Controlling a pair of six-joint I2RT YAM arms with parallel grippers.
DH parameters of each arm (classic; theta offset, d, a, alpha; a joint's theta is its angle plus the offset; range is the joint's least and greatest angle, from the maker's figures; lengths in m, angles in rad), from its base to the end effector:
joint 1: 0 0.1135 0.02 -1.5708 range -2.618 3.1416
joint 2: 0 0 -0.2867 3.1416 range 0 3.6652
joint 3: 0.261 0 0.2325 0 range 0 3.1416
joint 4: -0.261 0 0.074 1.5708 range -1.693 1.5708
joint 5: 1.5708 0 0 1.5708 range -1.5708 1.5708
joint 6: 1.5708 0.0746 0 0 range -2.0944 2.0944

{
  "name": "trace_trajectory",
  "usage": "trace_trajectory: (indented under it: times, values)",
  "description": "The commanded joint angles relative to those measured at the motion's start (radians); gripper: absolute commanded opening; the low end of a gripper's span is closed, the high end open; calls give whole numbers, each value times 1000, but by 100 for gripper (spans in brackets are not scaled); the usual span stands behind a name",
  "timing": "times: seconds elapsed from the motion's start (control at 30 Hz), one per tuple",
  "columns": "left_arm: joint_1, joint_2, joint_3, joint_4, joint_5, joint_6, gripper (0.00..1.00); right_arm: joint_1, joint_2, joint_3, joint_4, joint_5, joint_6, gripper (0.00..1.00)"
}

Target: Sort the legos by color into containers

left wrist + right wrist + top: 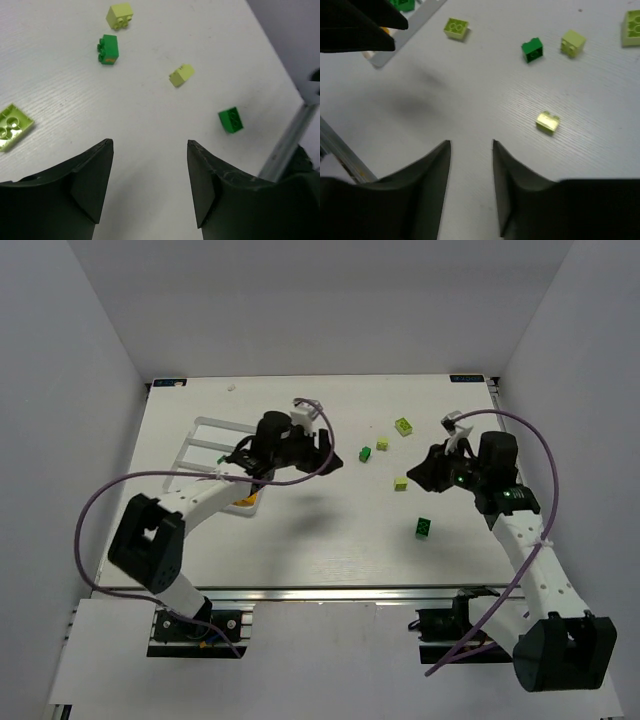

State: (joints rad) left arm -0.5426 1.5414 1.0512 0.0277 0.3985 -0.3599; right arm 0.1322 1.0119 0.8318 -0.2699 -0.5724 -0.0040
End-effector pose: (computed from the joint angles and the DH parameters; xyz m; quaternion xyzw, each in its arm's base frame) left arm 0.2983 -0.2137 0.2836 0.1798 0.8205 -0.3764 0.3908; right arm 0.2155 0.0694 0.3159 -0.2050 0.8005 0.2713 0.4935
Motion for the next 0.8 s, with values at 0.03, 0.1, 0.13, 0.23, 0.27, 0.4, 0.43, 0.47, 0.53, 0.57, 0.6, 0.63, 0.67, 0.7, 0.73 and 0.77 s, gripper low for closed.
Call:
trace_trajectory:
  times: [0.03,0.1,0.13,0.23,0.27,0.4,0.43,0.47,0.53,0.57,0.6,0.63,0.67,0.7,0.73,0.77]
  values:
    - [-91,167,147,-72,-254,93,71,-120,-50,-14,49,-177,38,19]
    - [-126,235,242,-86,-314,113,72,-165,-50,-10,38,-190,30,11]
    - [-126,296,272,-94,-375,131,72,-170,-52,-11,37,-199,26,12]
    - [-154,368,365,-85,-456,165,73,-197,-65,-33,34,-234,15,17]
    - [-166,405,380,-71,-463,171,73,-200,-71,-40,38,-238,16,18]
    - [-189,515,502,-60,-507,194,74,-209,-96,-45,49,-242,24,36]
    - [-198,538,527,-64,-520,202,73,-212,-99,-49,54,-245,24,39]
    - [-207,557,544,-66,-539,205,74,-210,-101,-51,55,-247,30,43]
    - [-207,594,558,-45,-572,210,74,-209,-104,-51,54,-254,33,50]
    - [-218,603,558,-35,-581,207,74,-209,-105,-49,57,-256,36,52]
    - [-218,621,560,7,-583,199,74,-209,-110,-51,57,-256,36,53]
    - [-218,634,575,14,-584,200,74,-209,-111,-53,61,-259,39,54]
    - [-218,647,587,12,-590,199,74,-209,-114,-54,63,-264,42,54]
    - [-227,678,602,5,-604,200,73,-204,-118,-56,64,-265,45,54]
    - [-227,692,631,-5,-618,200,73,-206,-118,-59,67,-268,45,54]
    - [-227,703,642,-9,-635,200,73,-204,-118,-59,67,-271,50,54]
